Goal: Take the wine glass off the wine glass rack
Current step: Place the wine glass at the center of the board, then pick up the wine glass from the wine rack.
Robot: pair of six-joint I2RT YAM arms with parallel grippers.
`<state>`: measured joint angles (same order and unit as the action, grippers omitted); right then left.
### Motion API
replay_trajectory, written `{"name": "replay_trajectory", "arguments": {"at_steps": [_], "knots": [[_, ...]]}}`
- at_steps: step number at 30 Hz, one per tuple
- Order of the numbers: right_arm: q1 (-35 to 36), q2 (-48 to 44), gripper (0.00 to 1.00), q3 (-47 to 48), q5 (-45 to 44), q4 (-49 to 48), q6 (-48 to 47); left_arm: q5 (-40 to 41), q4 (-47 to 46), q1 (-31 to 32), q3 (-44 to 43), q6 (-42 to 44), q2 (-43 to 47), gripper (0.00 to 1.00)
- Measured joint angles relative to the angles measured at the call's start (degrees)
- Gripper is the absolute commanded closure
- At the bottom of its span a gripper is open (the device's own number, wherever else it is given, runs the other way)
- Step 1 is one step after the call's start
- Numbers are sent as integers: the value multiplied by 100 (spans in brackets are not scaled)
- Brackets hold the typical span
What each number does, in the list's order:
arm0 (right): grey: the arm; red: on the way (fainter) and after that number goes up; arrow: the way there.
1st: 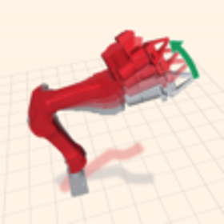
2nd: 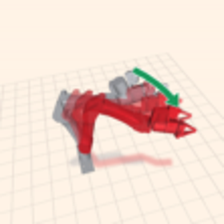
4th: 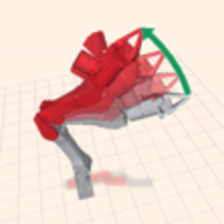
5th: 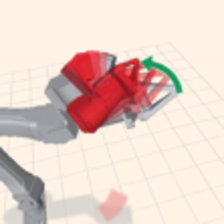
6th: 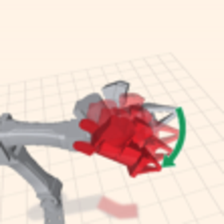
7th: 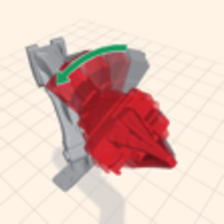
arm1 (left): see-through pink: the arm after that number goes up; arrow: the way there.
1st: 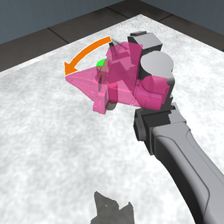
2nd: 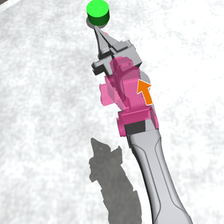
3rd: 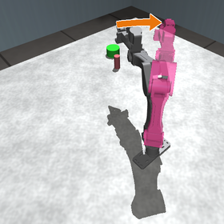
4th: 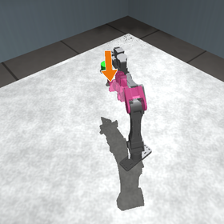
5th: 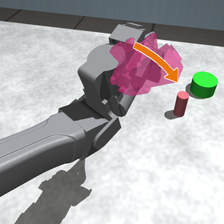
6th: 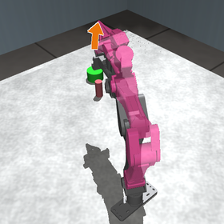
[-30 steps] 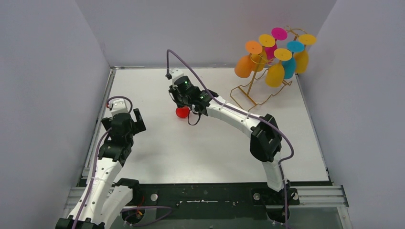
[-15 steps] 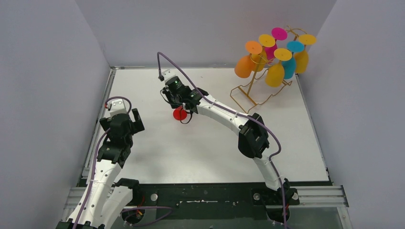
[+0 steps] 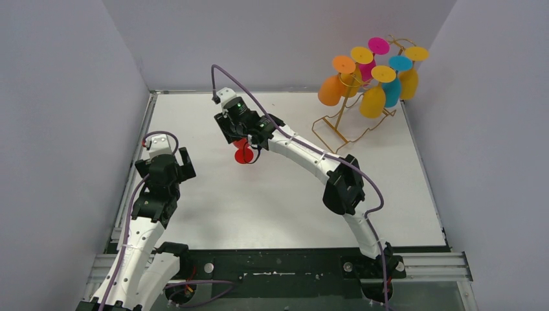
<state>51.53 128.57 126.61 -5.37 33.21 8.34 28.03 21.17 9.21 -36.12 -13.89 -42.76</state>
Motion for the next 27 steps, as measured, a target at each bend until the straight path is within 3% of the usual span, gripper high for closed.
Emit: {"name": "replay_trajectory", "arguments": {"at_steps": [5, 8, 14, 18, 27], "knots": [[0, -59, 49, -35, 22, 74, -24, -26, -2, 0, 0, 9, 2, 3], [0, -492, 49, -568, 15, 9, -17, -55, -7, 0, 0, 17, 7, 2], [-11, -2109, 44, -2144, -221, -437, 173, -151, -26, 7, 0, 66, -7, 3], [-94, -3270, 48, -3147, -507, -933, 341, -197, -39, 7, 0, 98, -55, 3], [-1384, -5230, 47, -4892, -581, -1473, 1130, -343, -48, 7, 0, 109, -216, 3]]}}
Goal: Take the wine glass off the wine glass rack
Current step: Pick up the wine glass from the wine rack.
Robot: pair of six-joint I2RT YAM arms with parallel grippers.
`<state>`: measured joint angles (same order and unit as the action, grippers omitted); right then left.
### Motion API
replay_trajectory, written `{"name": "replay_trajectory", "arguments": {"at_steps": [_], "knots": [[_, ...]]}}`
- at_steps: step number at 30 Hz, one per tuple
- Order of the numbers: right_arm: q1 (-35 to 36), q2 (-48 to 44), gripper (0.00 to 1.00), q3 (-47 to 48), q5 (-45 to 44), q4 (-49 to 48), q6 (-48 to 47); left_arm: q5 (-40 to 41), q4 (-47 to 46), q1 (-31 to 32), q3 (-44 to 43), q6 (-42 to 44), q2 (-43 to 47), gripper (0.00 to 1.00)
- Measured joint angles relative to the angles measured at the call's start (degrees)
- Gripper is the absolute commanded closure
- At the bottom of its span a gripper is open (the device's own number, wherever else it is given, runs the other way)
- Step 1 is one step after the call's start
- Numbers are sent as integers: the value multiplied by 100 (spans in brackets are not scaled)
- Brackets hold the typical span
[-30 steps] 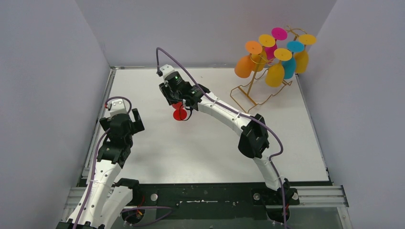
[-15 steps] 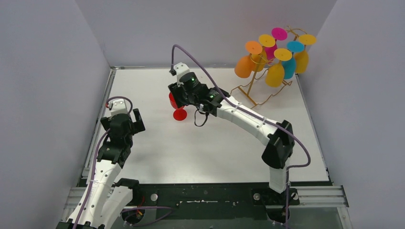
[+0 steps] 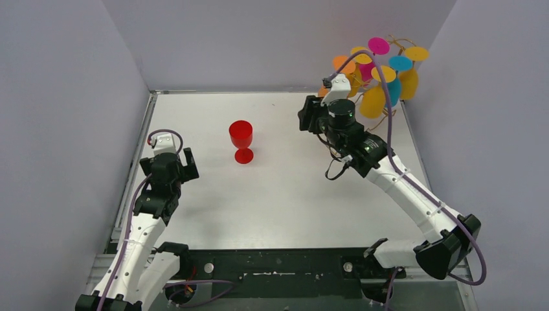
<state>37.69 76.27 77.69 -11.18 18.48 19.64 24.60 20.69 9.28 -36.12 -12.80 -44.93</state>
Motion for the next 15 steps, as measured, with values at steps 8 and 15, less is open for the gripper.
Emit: {"name": "replay_trajectory", "arguments": {"at_steps": [8, 15], "knots": [[-560, -667, 45, -170, 160, 35, 256, -42, -31, 0, 2, 22, -9, 3], [-1698, -990, 45, -151, 457, 201, 463, -98, -33, 0, 4, 28, -4, 3]]}}
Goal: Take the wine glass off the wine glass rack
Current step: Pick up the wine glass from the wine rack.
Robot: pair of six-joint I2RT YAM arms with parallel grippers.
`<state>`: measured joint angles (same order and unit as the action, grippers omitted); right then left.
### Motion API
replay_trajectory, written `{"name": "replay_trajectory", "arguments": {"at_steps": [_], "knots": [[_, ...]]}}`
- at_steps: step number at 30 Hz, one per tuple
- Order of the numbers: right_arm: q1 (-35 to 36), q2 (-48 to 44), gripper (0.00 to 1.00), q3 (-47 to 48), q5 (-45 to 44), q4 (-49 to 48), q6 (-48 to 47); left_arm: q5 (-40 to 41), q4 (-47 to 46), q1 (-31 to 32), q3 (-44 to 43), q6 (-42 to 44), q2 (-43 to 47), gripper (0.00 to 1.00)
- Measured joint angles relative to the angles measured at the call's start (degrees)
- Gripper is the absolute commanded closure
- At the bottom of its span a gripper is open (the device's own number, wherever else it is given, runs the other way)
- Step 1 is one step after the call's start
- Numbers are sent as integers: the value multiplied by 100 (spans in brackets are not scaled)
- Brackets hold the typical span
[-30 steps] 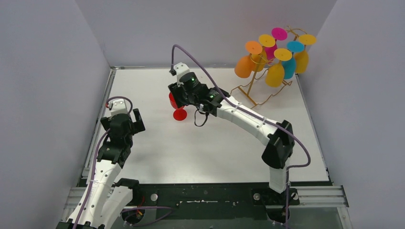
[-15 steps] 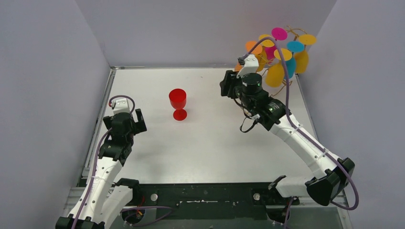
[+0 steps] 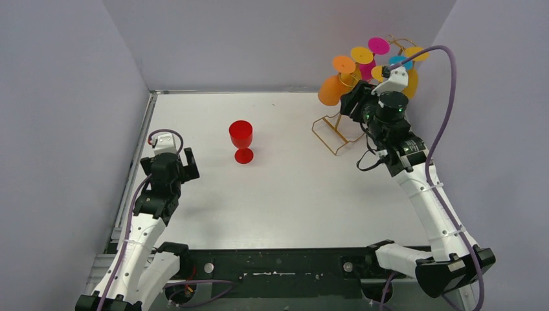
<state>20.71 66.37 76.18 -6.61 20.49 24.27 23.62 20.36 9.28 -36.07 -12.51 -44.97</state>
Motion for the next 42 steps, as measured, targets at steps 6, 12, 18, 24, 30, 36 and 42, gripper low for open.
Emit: {"name": "replay_trajectory", "arguments": {"at_steps": [6, 12, 18, 24, 30, 36, 42], "knots": [[-1123, 389, 43, 404, 719, 190, 247, -20, -2, 0, 4, 0, 31, 2], [-1926, 654, 42, 551, 1311, 140, 737, -35, -2, 0, 7, 7, 39, 3], [-2500, 868, 42, 551, 1552, -103, 1220, -76, -4, 0, 9, 15, 50, 3], [-2865, 1012, 48, 551, 1709, -295, 1576, -118, -28, 0, 13, 35, 55, 3], [-2968, 1113, 53, 533, 1803, -632, 1971, -140, -46, 0, 13, 76, 57, 3], [-2973, 1408, 55, 496, 1851, -1008, 2387, -142, -46, 0, 13, 92, 72, 3], [-2973, 1504, 58, 341, 1696, -1110, 2695, -157, -76, 0, 13, 103, 127, 3]]}}
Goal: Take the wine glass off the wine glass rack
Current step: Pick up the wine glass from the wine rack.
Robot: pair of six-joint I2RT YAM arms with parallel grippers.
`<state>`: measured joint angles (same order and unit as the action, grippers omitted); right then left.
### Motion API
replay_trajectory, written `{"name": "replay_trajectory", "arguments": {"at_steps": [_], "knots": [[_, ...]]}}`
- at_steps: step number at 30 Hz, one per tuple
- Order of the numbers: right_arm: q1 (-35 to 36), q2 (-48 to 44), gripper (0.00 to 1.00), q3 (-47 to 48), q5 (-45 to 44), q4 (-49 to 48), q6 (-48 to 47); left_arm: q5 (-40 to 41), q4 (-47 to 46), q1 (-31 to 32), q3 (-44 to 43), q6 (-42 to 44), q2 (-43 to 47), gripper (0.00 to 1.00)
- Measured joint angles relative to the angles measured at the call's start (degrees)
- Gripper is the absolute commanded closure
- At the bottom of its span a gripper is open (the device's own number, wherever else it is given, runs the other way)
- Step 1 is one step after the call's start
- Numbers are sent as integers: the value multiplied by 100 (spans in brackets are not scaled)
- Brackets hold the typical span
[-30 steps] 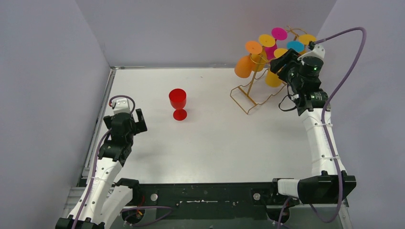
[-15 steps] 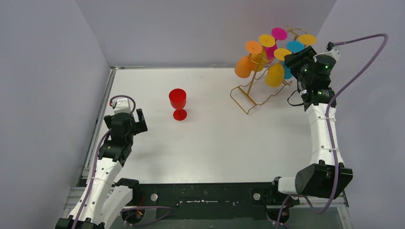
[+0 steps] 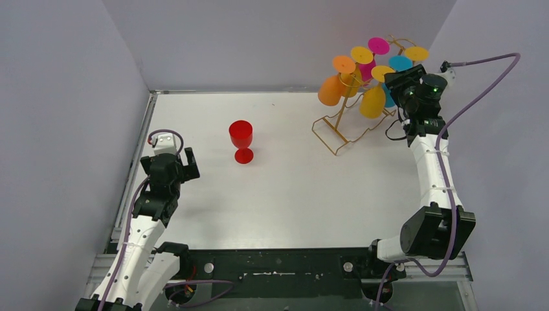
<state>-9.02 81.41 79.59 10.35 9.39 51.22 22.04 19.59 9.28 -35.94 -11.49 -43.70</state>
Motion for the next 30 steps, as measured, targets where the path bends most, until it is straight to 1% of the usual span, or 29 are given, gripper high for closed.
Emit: {"name": "replay_trajectory", "arguments": {"at_steps": [5, 9, 17, 25, 28, 30], "knots": [[-4, 0, 61, -57, -234, -146, 85, -2, -9, 0, 2, 13, 0, 3], [-4, 31, 61, -129, -389, -343, 186, -4, -11, 0, 2, 15, -4, 3], [9, 387, 65, -129, -566, -632, 267, -4, -11, 0, 2, 17, -15, 3], [9, 463, 75, -129, -494, -820, 334, -20, -11, 0, 2, 17, -17, 3], [9, 463, 76, -129, -448, -852, 352, -37, -11, 0, 2, 17, -31, 3], [9, 463, 78, -129, -431, -857, 352, -52, -13, 0, 4, 17, -37, 3]]}}
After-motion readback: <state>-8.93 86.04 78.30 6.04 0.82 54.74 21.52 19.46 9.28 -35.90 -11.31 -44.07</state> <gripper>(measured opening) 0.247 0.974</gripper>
